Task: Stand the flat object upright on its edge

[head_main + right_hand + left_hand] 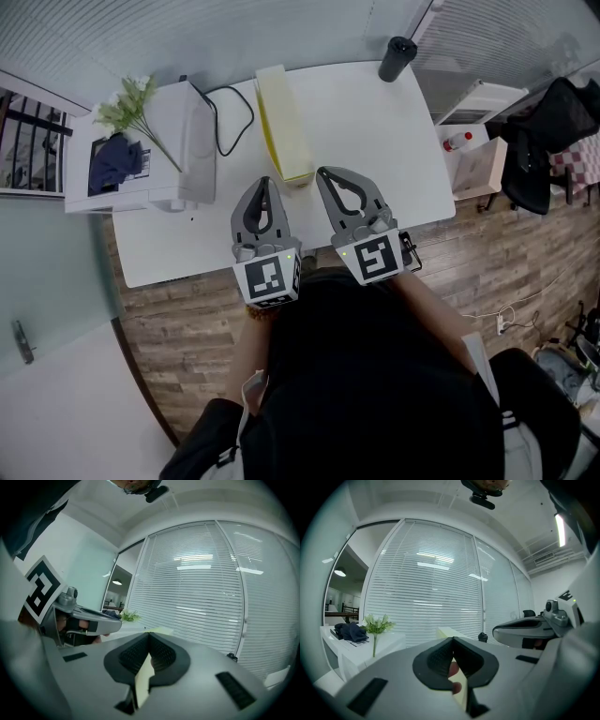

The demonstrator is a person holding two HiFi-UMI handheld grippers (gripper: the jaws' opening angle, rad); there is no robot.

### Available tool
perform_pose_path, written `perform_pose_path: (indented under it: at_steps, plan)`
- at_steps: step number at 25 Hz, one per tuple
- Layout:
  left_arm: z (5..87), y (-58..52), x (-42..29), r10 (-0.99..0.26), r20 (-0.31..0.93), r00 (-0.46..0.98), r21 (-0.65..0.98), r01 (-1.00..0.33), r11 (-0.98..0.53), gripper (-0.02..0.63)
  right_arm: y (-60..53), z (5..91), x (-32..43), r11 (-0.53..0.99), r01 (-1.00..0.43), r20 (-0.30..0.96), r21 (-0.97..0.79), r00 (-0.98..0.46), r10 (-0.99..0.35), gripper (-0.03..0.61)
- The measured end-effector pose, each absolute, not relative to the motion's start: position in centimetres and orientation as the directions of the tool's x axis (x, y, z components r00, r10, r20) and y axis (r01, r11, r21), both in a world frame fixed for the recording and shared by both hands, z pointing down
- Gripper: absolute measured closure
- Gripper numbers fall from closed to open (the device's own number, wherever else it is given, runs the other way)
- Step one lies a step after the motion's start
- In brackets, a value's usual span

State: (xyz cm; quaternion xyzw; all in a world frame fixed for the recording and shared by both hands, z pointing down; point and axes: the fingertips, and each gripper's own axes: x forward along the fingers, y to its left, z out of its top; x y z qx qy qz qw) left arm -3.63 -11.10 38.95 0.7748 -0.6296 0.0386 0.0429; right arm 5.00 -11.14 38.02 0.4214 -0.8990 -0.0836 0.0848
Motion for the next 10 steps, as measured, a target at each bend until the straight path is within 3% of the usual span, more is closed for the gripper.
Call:
perform_pose_path:
  at_steps: [10]
  plan:
    - [38.94, -11.07, -3.56, -0.972, 0.112, 0.209, 0.024, -0.978, -0.207, 0.607, -11.12, 38.13, 5.08, 0.627, -0.743, 0.096, 0.234, -0.625, -0.775, 0.574]
